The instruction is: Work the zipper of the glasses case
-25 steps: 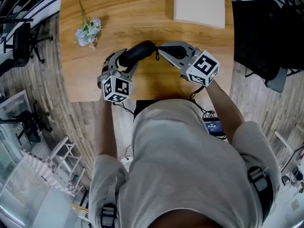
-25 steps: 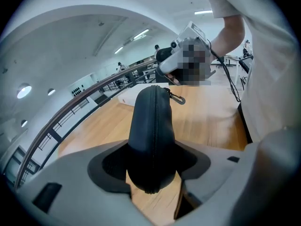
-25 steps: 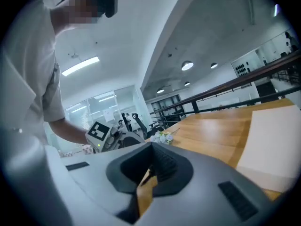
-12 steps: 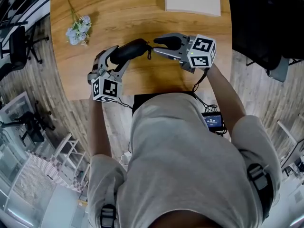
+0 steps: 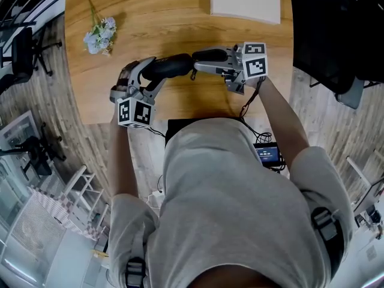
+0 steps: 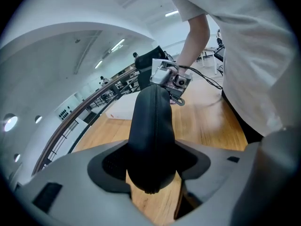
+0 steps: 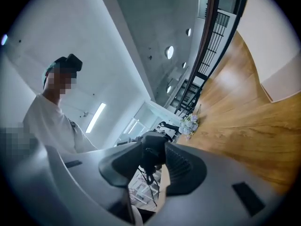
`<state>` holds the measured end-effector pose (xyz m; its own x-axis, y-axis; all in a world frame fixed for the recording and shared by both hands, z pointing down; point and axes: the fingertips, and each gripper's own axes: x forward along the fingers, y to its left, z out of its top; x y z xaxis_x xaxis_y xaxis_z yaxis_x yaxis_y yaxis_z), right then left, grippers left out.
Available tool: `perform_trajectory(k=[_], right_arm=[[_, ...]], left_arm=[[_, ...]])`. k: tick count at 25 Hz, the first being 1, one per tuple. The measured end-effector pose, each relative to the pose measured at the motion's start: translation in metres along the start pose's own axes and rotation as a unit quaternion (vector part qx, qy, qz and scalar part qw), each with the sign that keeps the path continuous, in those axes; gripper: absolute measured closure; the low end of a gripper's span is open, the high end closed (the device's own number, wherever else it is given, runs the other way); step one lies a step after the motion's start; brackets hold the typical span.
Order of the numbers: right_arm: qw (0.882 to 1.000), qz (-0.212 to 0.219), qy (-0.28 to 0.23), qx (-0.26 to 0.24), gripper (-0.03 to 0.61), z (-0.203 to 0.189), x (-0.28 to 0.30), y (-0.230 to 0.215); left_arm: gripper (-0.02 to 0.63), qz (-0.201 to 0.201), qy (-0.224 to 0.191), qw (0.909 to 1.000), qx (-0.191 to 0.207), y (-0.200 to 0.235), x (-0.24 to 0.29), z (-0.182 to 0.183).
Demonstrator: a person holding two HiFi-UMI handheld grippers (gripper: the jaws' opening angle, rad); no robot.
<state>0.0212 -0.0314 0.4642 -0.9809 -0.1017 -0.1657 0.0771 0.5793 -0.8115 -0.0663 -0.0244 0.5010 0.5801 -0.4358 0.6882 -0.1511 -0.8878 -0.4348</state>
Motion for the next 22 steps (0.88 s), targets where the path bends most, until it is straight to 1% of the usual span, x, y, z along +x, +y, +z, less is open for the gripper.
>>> perform_trajectory(k=[4, 6, 7, 8, 11, 13, 15, 18, 22], right_arm=[[1.0, 0.0, 0.01, -0.001, 0.434, -0.002, -0.001, -0.002], [1.0, -0.004, 0.017, -0.01, 0.455, -0.003, -0.001, -0.003], [1.0, -0.009, 0.022, -0.018, 0.481, -0.004, -0.001, -0.004], [0.999, -0.015, 0.026, -0.028, 0.525, -0.004, -0.002, -0.005], [0.998, -0.036, 0.026, -0.053, 0.537, -0.001, -0.001, -0.009], [0.995, -0.059, 0.028, -0.069, 0.538, 0.003, 0.0, -0.013], [0.991, -0.095, 0.038, -0.092, 0.552, 0.004, -0.001, -0.019], [0.978, -0.146, 0.063, -0.138, 0.552, 0.004, -0.004, -0.025], [0.963, -0.184, 0.088, -0.178, 0.552, 0.003, -0.005, -0.028]], left_arm=[[0.333, -0.001, 0.0, 1.0, -0.002, 0.0, 0.001, 0.0], [0.333, -0.002, 0.005, 1.0, -0.005, 0.0, 0.001, -0.002], [0.333, -0.002, 0.009, 0.9999, -0.008, 0.0, 0.002, -0.004], [0.333, -0.001, 0.012, 0.9998, -0.013, 0.001, 0.003, -0.005], [0.333, 0.003, 0.013, 0.9994, -0.031, 0.004, 0.005, -0.008], [0.333, 0.005, 0.02, 0.9989, -0.041, 0.006, 0.007, -0.011], [0.333, 0.008, 0.035, 0.9981, -0.05, 0.006, 0.011, -0.014], [0.333, 0.019, 0.058, 0.9961, -0.063, 0.002, 0.017, -0.015], [0.333, 0.037, 0.068, 0.9942, -0.074, -0.002, 0.022, -0.017]])
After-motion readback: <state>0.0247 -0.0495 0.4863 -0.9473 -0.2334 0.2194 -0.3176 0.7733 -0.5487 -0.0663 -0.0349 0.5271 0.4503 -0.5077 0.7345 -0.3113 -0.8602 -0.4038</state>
